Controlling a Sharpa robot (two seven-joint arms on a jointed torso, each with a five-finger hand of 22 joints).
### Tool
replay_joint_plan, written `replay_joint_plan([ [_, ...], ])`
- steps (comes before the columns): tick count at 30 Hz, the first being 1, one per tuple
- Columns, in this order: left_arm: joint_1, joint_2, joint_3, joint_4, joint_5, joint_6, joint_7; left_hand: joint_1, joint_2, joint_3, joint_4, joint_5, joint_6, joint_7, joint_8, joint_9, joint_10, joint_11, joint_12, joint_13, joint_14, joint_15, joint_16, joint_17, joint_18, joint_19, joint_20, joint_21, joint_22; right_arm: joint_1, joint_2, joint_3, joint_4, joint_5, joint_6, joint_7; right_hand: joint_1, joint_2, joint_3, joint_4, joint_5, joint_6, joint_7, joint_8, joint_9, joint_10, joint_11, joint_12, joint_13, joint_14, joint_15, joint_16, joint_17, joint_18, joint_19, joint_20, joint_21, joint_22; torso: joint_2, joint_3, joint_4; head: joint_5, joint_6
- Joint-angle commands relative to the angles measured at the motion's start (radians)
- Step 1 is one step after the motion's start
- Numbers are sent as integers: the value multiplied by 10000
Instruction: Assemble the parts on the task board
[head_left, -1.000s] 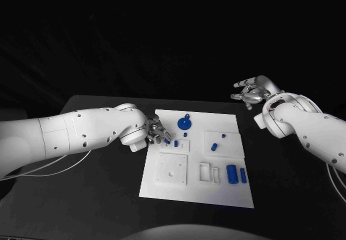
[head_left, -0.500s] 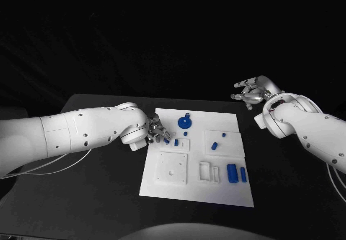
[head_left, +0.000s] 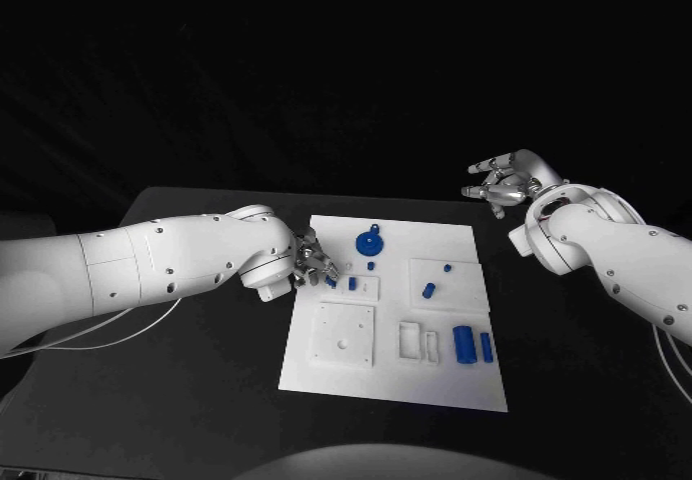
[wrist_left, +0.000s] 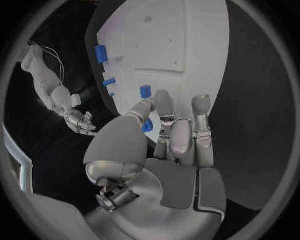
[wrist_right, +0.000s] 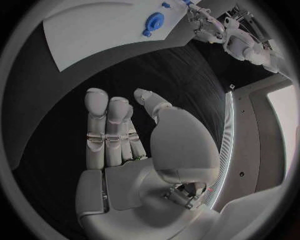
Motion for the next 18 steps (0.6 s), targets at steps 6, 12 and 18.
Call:
replay_joint_plan([
  [6,-26,18,3,26,-56,71,-6,-62,58,346,-331,46,569,-619,555,-77,450,-203,-52,-10,-25,-50,-32,-10,123,-47,-11,-44,166,-7,-8,4,22,-12,106,64,-110,15,-45,10,63,-46,33,0,7,-77,8,-43,3,46,-35,-49,0,122,482,-62,0,-9,3,-14,1,2,-12],
  [12,-67,20,3,24,-78,40,1,-59,62,342,-333,49,550,-619,585,-96,448,-204,-53,-10,-27,-51,-39,-19,128,-51,-16,-51,164,-10,-7,4,18,-12,108,69,-118,15,-38,1,103,-42,32,1,8,-78,5,-50,-4,47,-36,-50,0,121,482,-62,7,-10,3,-8,9,19,-24],
  [18,-100,23,3,32,-83,34,-4,-57,66,341,-334,41,532,-618,617,-109,449,-205,-44,-9,-27,-51,-46,-34,118,-40,-30,-37,166,-16,-2,4,10,-12,111,71,-124,11,-36,0,129,-43,32,0,7,-74,6,-47,-2,45,-36,-52,0,123,481,-63,-1,-16,3,-12,4,20,-35],
])
